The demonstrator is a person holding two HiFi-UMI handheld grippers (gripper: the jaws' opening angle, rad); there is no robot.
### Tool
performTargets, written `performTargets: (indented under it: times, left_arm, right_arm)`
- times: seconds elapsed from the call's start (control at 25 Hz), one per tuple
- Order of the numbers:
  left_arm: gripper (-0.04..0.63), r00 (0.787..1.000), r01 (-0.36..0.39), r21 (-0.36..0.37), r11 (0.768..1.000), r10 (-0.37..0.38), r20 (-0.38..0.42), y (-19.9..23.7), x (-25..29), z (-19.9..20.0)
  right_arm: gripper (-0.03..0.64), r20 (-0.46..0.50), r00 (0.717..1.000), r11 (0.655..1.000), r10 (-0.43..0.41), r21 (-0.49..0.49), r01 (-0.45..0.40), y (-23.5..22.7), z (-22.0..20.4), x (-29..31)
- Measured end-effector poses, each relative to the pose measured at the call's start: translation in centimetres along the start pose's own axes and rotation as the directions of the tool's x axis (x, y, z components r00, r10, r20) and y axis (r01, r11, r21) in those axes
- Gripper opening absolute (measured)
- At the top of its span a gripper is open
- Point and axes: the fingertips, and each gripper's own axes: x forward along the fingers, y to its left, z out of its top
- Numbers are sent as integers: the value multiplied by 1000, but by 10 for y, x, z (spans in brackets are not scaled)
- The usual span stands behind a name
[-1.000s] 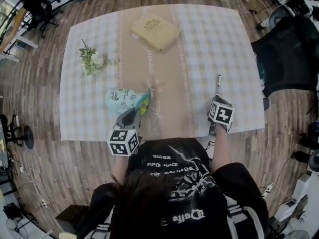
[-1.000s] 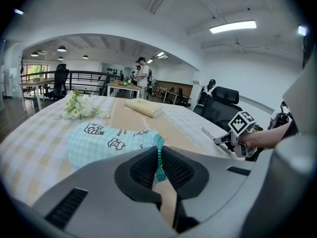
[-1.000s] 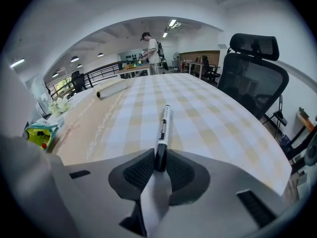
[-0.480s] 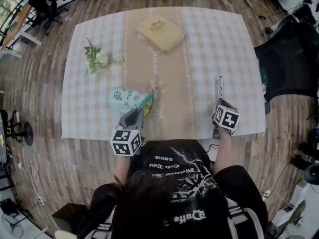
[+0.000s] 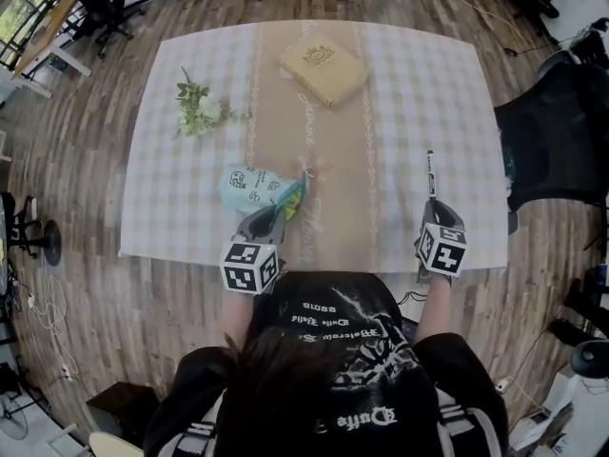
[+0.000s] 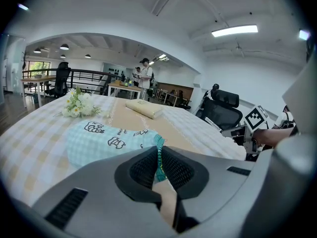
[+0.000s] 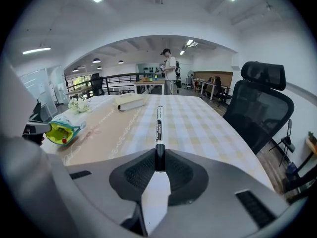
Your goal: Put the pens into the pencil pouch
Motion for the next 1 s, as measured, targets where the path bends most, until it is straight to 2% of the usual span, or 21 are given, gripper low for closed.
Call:
performTargets:
  times: [0.2, 0.4, 0.52, 0.72, 1.0]
  left_arm:
    - [40, 1000, 0, -7, 1000, 1, 13, 1, -1, 4]
    - [40, 1000, 5, -14, 1000, -4, 27, 3, -5, 9]
    - [40, 1000, 6, -3, 1000, -6, 29, 4, -6, 9]
    - [40, 999, -5, -12, 1000, 5, 36, 7, -9, 8]
    - [40, 999, -14, -11, 1000, 15, 52, 8, -12, 14]
  right_arm:
    - [67, 28, 996, 992, 86, -97, -83, 24, 10, -14]
    - [67, 8, 990, 963, 144, -230, -138, 51, 13, -18]
    - [67, -7, 982, 931, 190, -315, -182, 72, 16, -19]
    - [67, -40, 951, 875, 306, -382, -298, 110, 15, -23]
    - [67, -139, 896, 762, 422, -482, -433, 155, 1, -27]
